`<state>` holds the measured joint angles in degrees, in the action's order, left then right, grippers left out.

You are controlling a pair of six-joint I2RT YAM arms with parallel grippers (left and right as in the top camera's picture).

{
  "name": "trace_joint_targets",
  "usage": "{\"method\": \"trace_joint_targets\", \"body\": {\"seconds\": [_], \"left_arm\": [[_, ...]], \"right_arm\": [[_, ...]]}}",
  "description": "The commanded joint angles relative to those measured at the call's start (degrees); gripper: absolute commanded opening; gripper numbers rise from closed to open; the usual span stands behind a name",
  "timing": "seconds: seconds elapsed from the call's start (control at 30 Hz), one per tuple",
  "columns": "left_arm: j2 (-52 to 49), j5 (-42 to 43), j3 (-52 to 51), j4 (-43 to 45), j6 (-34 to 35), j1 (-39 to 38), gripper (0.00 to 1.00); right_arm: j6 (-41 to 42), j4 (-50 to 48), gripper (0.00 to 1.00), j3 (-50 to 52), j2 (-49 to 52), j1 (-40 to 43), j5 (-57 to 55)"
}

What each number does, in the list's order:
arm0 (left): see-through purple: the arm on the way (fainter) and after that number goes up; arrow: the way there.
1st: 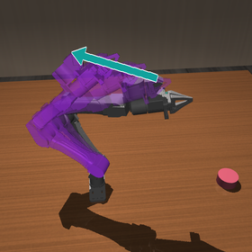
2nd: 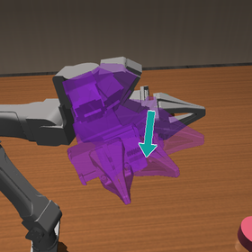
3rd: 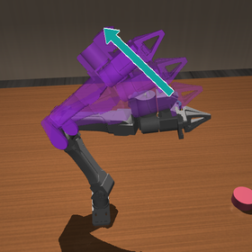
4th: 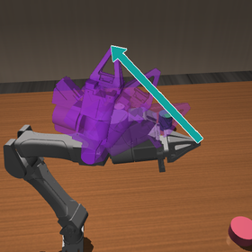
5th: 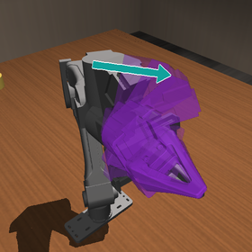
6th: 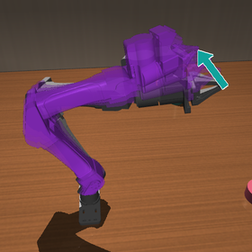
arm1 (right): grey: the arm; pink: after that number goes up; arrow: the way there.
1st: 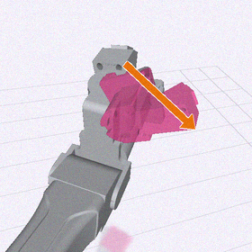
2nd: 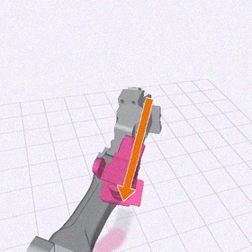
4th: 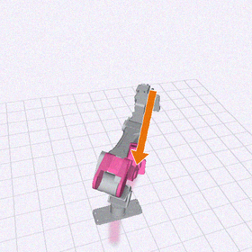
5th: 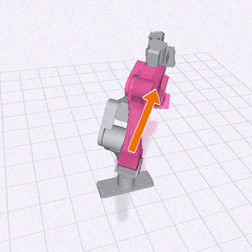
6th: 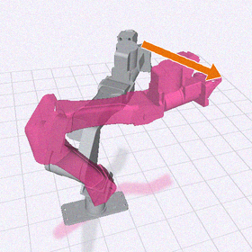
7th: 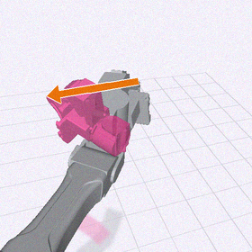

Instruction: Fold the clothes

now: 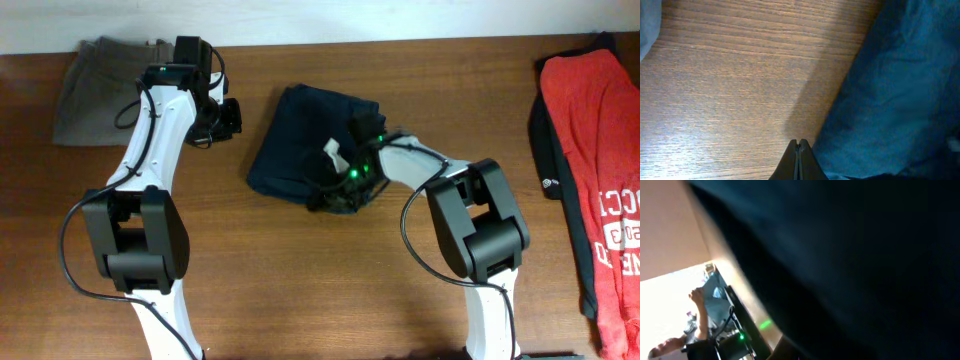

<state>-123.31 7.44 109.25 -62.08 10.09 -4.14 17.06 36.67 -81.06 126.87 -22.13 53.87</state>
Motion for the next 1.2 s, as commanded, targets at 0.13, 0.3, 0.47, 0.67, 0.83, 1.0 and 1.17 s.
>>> {"method": "trace_joint_targets", "body": {"seconds": [0.13, 0.3, 0.47, 0.67, 0.83, 1.0, 1.17], "left_arm": [[2.4, -0.2, -0.3, -0.1, 0.1, 0.1, 0.01], [2.4, -0.2, -0.3, 0.0, 0.1, 0.1, 0.01], [2.4, -0.2, -0.3, 0.0, 0.1, 0.1, 0.01], [2.4, -0.8, -0.3, -0.1, 0.2, 0.1, 0.01], [2.4, -3.0, -0.3, -0.1, 2.1, 1.1, 0.01], [2.4, -3.0, -0.3, -0.1, 2.3, 2.7, 0.01], [2.4, -3.0, -0.3, -0.3, 2.5, 3.5, 0.01]], "right_arm": [[4.6, 0.6, 0.04, 2.0, -2.2, -0.2, -1.4], [7.8, 0.4, 0.04, -2.4, -12.4, -0.2, -5.4], [10.1, -3.2, 0.06, -9.7, -17.2, -0.2, -10.0], [14.3, -11.5, 0.07, -12.0, -15.9, -0.5, -11.2], [18.7, -16.5, 0.07, -12.0, -12.0, -0.7, -11.6], [22.1, -23.2, 0.06, -12.0, -6.8, -2.6, -10.2], [27.0, -30.0, 0.07, -12.0, -0.2, -5.5, -9.3]]}}
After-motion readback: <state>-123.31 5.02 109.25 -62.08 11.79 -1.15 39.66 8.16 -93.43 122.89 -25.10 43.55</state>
